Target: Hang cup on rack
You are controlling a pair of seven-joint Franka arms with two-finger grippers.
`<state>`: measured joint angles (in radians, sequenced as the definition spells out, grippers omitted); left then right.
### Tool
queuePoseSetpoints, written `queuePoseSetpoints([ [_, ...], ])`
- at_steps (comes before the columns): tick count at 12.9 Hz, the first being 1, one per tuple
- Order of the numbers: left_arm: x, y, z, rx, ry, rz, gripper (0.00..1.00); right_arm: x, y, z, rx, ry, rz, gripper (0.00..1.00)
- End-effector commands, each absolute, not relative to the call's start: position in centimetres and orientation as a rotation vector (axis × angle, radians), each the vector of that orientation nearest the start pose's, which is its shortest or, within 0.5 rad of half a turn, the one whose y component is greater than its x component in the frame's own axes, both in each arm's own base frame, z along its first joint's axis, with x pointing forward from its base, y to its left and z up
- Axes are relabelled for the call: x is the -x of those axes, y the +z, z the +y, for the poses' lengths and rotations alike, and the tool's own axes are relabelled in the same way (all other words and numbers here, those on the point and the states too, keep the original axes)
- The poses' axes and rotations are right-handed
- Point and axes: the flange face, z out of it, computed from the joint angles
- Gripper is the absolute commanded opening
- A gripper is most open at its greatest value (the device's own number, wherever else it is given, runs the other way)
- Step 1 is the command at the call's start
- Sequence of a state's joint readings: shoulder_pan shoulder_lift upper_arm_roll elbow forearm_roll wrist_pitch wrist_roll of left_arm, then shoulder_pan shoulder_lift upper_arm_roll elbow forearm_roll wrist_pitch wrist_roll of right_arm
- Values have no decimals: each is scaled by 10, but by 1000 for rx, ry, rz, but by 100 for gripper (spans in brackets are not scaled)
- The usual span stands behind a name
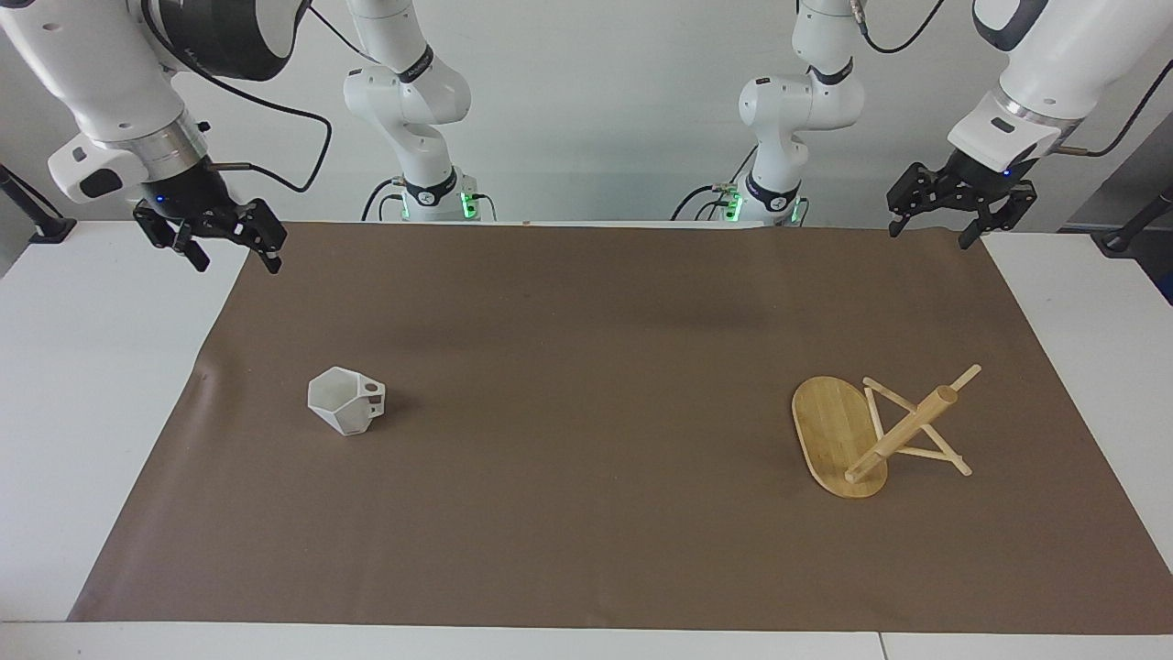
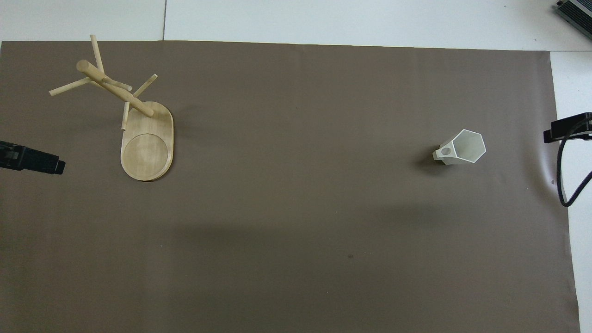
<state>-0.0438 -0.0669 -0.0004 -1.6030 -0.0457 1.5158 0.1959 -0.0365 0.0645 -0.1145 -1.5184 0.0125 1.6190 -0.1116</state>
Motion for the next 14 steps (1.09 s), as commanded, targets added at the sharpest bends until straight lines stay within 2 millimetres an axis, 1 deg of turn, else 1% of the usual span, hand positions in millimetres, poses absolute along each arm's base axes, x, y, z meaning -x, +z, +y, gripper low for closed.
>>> queuePoseSetpoints([
  [1,-521,641,-26,3141,9,401,100,-569,594,-88,3139,-100,14,100],
  [2,-521,641,-26,3141,9,401,100,-571,584,-95,3142,-124,22,100],
  [3,-521,639,-26,3141,16,401,100,-575,569,-97,3143,-126,25,100],
  [6,-521,639,-26,3141,16,401,100,-587,498,-101,3146,-88,57,100],
  [7,-521,639,-26,3141,16,401,100,-593,478,-102,3148,-70,69,100],
  [9,-519,638,-26,3142,19,401,100,-599,446,-104,3150,-82,132,100],
  [11,-519,638,-26,3142,19,398,100,-603,420,-104,3155,-134,138,100],
  [12,-519,637,-26,3142,21,398,100,-604,411,-103,3157,-139,138,100],
  [14,-519,635,-26,3142,28,398,100,-606,404,-102,3147,-136,161,100],
])
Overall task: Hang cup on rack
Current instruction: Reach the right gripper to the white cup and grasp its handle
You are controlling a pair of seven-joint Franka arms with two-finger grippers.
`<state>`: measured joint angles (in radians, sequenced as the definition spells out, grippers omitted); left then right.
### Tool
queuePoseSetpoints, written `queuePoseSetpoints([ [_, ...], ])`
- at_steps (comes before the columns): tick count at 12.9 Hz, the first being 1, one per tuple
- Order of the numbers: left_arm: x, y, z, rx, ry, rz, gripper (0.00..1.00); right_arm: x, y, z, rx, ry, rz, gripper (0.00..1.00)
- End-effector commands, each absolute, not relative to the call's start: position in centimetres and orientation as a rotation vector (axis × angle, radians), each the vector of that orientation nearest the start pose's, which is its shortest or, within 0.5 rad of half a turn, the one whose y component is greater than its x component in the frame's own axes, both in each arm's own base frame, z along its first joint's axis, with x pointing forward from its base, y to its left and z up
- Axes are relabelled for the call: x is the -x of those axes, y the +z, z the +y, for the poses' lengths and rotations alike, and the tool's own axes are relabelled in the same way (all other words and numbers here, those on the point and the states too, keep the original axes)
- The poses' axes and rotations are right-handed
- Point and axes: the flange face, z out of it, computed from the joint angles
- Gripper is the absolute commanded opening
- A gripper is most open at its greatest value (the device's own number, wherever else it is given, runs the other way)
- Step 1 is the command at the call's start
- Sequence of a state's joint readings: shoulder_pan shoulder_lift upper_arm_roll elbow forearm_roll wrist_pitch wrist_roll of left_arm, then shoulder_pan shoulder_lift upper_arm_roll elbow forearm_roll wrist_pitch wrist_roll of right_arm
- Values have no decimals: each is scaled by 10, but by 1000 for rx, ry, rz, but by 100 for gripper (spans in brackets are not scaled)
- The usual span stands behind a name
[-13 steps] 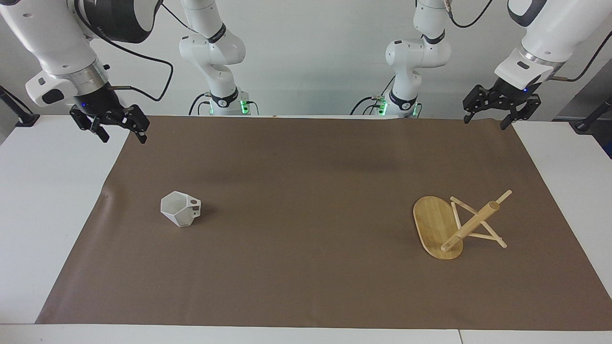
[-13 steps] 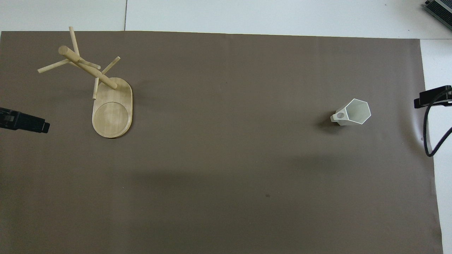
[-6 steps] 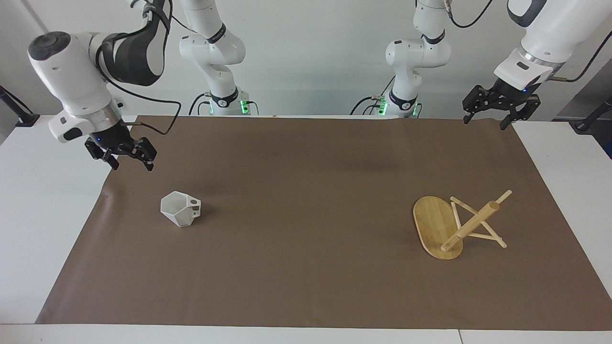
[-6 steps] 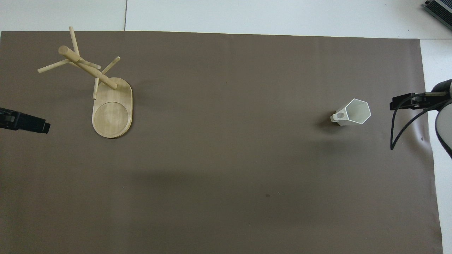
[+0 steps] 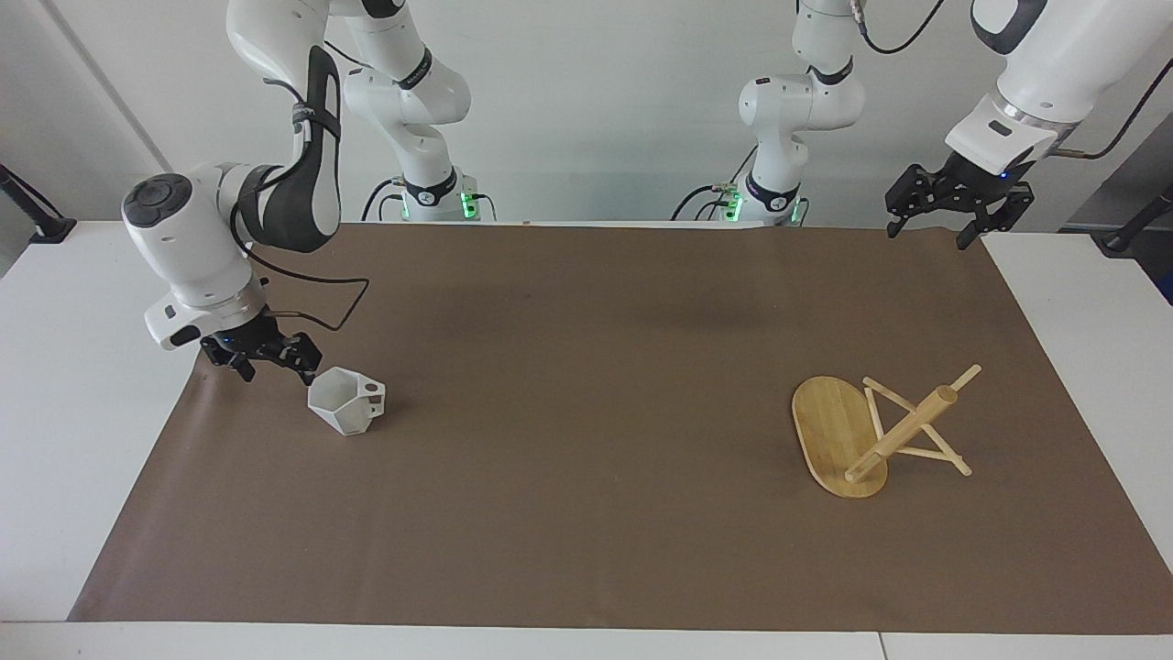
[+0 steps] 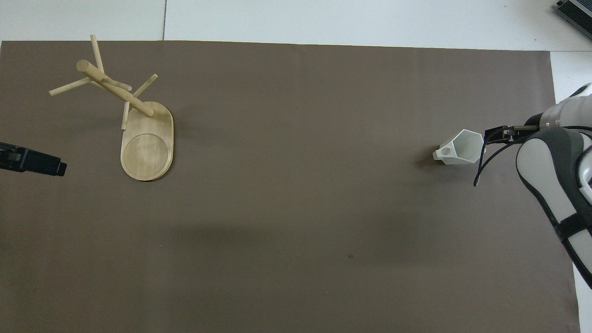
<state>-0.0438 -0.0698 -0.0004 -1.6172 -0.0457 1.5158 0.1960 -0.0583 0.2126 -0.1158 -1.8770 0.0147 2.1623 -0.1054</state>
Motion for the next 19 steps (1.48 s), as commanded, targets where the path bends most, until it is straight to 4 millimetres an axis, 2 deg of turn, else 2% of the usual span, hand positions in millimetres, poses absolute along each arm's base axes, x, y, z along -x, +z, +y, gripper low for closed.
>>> queuePoseSetpoints([
  [1,-519,635,-26,3142,28,398,100,-607,401,-102,3136,-133,191,100],
  [7,-519,634,-26,3142,31,398,100,-613,374,-97,3110,-151,217,100],
  [13,-519,633,-25,3143,31,396,100,-614,369,-84,3072,-140,288,100],
  [15,-519,633,-25,3143,33,396,100,-614,368,-80,3064,-135,337,91],
  [17,-518,633,-26,3143,36,396,100,-615,368,-77,3062,-134,342,72],
  [18,-518,633,-26,3143,36,396,100,-614,367,-76,3062,-132,338,65],
  [19,-519,633,-26,3143,36,396,100,-615,368,-76,3064,-132,326,53],
])
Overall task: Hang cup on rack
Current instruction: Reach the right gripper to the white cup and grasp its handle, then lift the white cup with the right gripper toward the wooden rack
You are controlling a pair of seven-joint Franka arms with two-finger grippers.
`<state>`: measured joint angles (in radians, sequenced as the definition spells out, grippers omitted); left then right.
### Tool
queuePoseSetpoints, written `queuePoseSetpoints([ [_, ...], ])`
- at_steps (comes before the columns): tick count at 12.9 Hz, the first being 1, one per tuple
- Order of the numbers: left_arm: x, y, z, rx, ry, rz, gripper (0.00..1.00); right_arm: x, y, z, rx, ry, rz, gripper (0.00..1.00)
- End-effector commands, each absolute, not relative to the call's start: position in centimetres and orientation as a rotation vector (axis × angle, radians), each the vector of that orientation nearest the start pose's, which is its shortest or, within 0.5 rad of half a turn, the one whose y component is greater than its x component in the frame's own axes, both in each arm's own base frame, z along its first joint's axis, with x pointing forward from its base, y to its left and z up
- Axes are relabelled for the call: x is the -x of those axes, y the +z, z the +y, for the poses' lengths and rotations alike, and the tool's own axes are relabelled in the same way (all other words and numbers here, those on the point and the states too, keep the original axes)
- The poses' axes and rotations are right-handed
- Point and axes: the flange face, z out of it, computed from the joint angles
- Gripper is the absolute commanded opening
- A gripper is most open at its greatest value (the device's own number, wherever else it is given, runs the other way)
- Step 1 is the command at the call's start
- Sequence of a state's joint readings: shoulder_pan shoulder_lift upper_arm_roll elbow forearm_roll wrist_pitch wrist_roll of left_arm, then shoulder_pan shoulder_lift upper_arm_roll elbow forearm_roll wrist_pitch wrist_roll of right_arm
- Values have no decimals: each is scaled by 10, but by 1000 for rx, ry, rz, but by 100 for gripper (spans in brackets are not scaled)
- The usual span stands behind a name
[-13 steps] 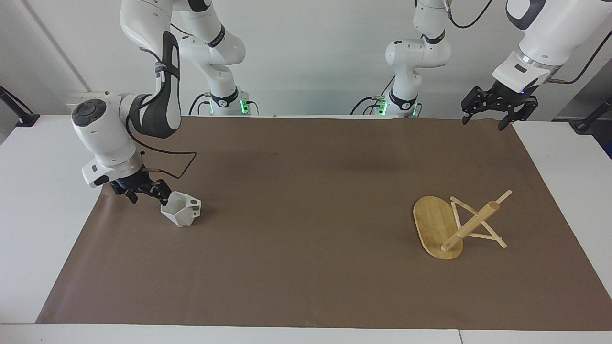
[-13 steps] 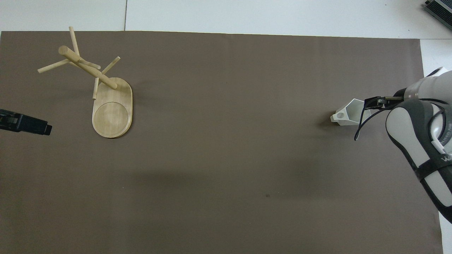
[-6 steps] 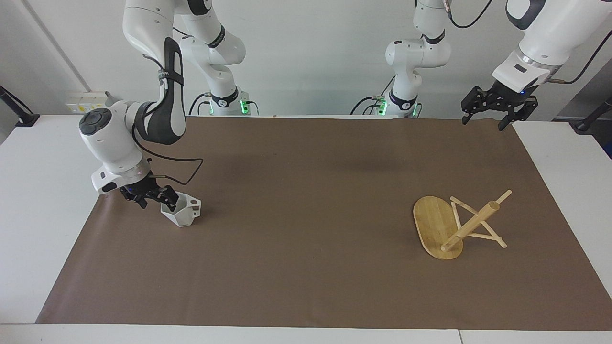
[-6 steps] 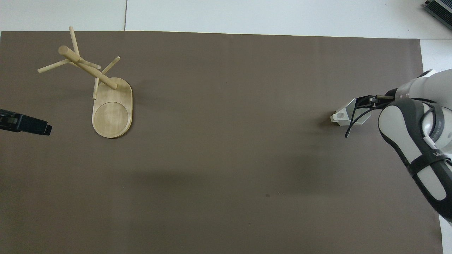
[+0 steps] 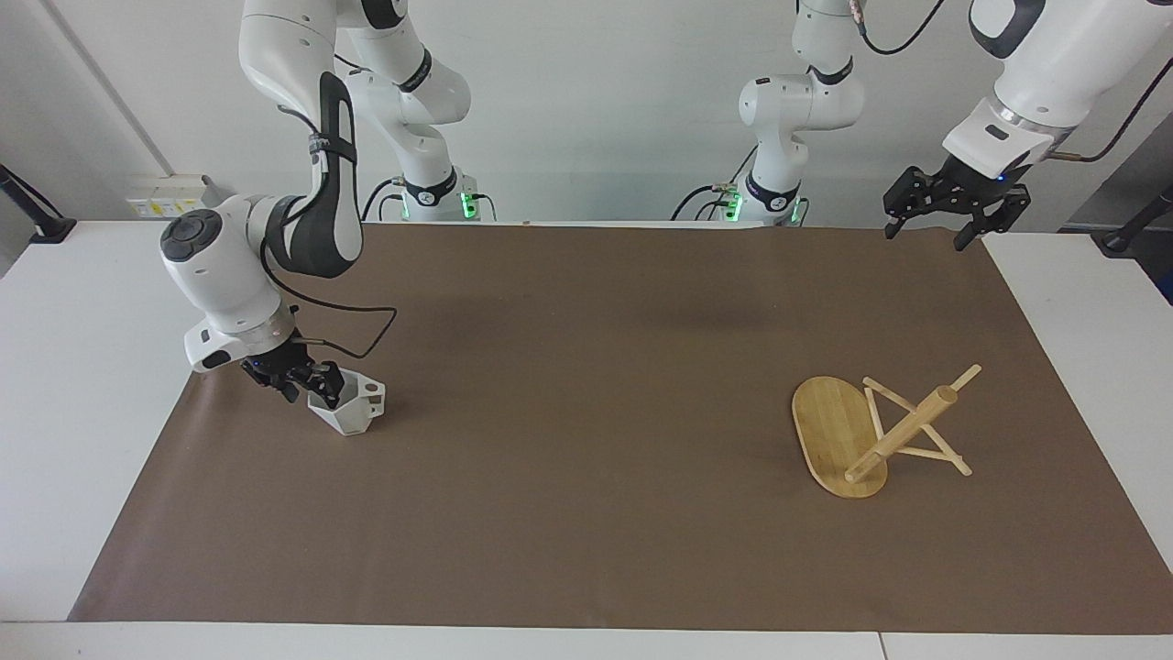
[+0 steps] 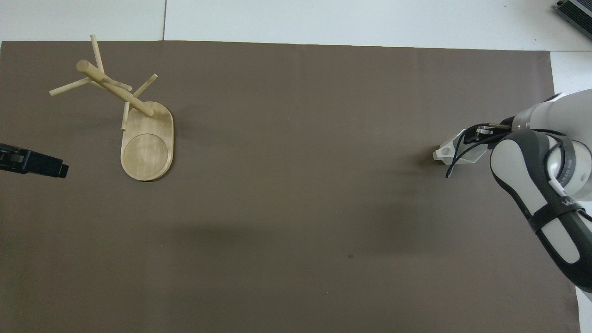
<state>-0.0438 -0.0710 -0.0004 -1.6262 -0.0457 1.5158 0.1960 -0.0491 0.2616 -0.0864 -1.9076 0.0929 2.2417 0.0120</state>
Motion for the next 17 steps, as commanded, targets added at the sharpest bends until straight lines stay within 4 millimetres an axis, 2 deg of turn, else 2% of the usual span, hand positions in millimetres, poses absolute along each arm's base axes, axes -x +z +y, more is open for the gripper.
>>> queuePoseSetpoints([
  [1,-518,633,-26,3143,33,396,100,-615,368,-76,3062,-132,338,37],
  [2,-517,634,-26,3143,33,396,100,-614,367,-75,3062,-125,335,24],
  [4,-517,632,-26,3143,38,396,100,-614,367,-76,3062,-120,337,11],
  [7,-516,632,-26,3143,36,396,100,-615,369,-75,3063,-122,331,0],
  [10,-517,632,-26,3143,38,396,100,-617,371,-75,3064,-127,323,0],
  [13,-517,632,-26,3143,38,396,100,-622,380,-61,3058,-147,288,0],
  [15,-517,632,-26,3143,38,396,100,-628,392,-44,3049,-182,240,0],
  [17,-517,632,-26,3143,38,393,100,-638,419,-10,2950,-231,229,0],
])
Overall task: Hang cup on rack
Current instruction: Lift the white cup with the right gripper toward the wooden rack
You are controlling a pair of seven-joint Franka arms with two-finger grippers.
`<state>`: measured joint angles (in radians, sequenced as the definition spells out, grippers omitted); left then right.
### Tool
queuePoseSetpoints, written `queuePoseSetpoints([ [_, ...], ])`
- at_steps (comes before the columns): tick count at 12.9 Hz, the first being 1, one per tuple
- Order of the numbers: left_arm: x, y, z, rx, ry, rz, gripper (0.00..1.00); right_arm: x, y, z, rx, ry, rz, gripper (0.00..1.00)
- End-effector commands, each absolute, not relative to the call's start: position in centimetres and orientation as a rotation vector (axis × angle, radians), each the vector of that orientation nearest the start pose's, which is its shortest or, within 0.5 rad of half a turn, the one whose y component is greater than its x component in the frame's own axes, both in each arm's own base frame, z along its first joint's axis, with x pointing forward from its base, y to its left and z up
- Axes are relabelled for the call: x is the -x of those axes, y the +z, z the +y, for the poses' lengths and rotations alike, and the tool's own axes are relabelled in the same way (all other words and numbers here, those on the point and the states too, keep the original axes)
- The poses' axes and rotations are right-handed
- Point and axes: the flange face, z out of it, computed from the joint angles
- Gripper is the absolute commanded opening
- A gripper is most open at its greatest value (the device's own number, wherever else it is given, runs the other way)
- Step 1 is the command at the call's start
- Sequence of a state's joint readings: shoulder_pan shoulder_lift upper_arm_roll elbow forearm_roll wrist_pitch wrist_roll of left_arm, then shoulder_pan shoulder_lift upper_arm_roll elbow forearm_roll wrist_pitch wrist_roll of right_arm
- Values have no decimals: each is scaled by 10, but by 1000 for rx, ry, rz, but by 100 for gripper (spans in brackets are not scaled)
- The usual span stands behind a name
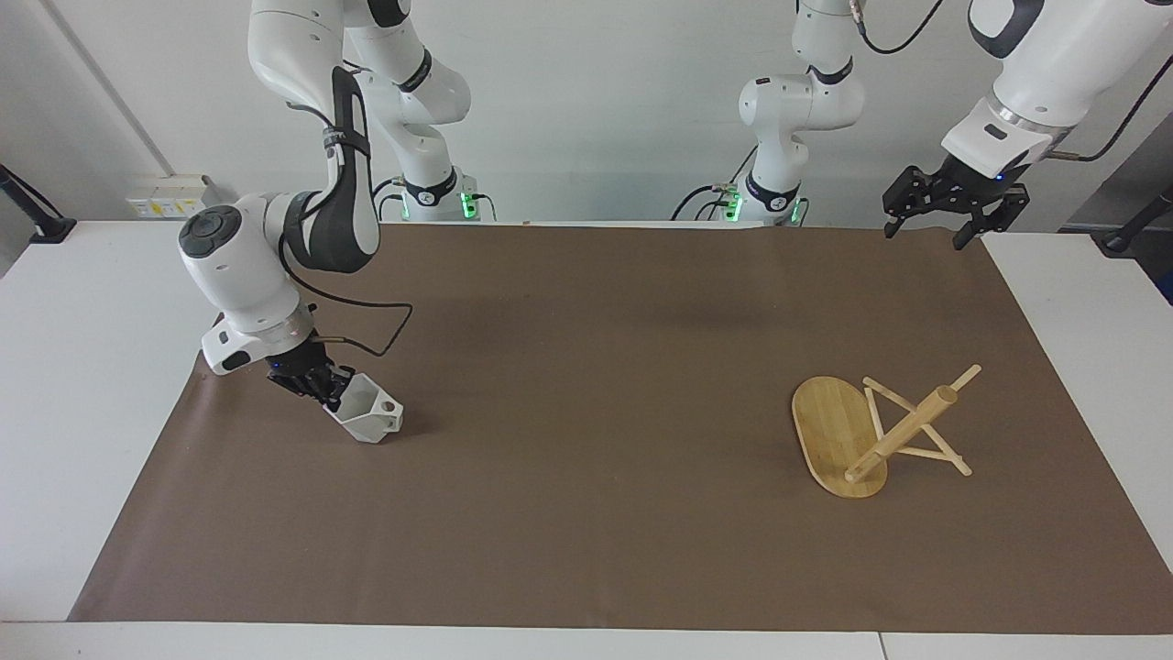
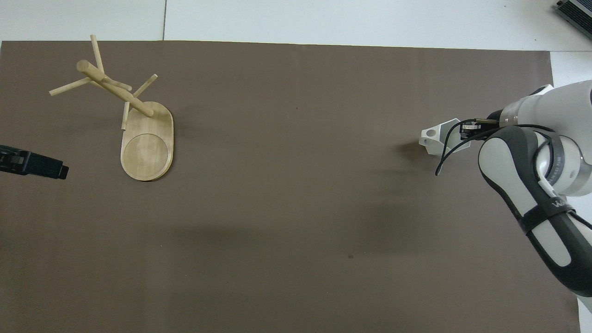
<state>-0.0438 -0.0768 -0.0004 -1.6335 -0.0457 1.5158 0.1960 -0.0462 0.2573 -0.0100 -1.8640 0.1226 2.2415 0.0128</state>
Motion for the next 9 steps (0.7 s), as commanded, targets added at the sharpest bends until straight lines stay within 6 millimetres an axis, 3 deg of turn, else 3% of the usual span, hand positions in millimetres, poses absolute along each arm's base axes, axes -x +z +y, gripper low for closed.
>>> queuePoseSetpoints([
  [1,-516,632,-26,3143,38,393,100,-643,432,8,2842,-246,266,0],
  [4,-516,632,-26,3144,38,391,100,-649,471,83,2599,-279,254,0],
  [7,-518,633,-26,3141,11,405,100,-639,497,154,2468,-237,161,0],
  [9,-522,636,-29,3133,-47,435,100,-623,505,208,2420,-172,55,0],
])
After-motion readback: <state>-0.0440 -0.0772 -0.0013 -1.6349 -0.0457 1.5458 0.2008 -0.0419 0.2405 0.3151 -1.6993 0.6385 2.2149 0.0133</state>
